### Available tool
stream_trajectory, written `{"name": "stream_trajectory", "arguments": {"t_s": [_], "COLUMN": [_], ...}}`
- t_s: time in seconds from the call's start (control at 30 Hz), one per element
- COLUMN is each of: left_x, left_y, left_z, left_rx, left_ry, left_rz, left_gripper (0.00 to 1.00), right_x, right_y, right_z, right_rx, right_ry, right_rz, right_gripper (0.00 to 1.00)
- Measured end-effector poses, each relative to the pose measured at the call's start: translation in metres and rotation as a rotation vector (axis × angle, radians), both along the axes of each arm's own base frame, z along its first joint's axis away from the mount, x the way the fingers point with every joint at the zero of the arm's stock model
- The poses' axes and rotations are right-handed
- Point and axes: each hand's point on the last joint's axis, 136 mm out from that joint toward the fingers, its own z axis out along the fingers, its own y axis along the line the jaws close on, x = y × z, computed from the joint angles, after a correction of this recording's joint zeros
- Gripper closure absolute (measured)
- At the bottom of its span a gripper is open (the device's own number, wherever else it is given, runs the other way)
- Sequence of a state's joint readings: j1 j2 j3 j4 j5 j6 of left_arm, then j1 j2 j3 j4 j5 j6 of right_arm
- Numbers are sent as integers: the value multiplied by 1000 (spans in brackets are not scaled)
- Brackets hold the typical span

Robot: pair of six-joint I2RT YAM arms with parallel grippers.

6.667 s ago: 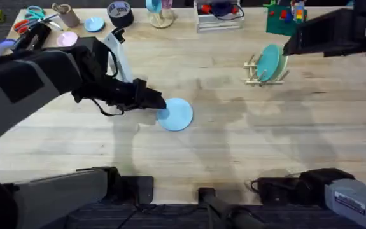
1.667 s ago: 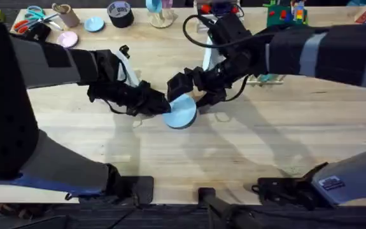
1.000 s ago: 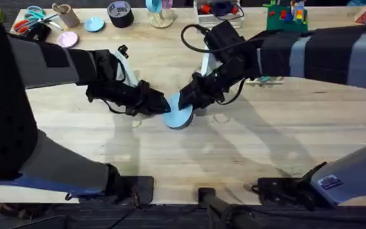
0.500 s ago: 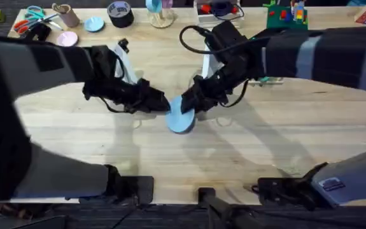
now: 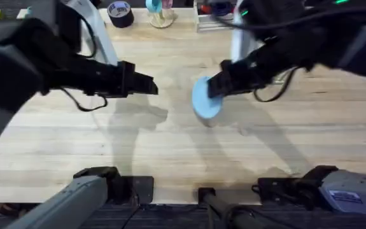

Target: Pick up the plates from the table one by one and place each into a slot on the dish rack.

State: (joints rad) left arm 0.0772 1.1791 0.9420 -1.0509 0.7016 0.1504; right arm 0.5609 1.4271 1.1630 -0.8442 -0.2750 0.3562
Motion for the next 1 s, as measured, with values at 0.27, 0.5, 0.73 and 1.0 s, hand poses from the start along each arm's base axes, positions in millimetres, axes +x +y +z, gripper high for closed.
{"name": "stream_trajectory", "arguments": {"t_s": [0.27, 0.5, 0.73, 1.0], "left_x": [-16, -23, -27, -28], "left_y": [24, 38, 43, 47], "left_z": [49, 68, 64, 62], "left_rx": [187, 283, 313, 341], "left_ry": [-178, -270, -253, -246], "left_rz": [44, 86, 96, 100], "left_gripper": [960, 960, 960, 262], "right_x": [19, 19, 12, 26], "right_y": [-56, -113, -157, -177], "right_z": [52, 79, 74, 105], "right_rx": [0, -37, -154, -262], "right_ry": [-206, -308, -288, -414], "right_rz": [-119, -226, -283, -282], "right_gripper": [971, 971, 971, 971]}}
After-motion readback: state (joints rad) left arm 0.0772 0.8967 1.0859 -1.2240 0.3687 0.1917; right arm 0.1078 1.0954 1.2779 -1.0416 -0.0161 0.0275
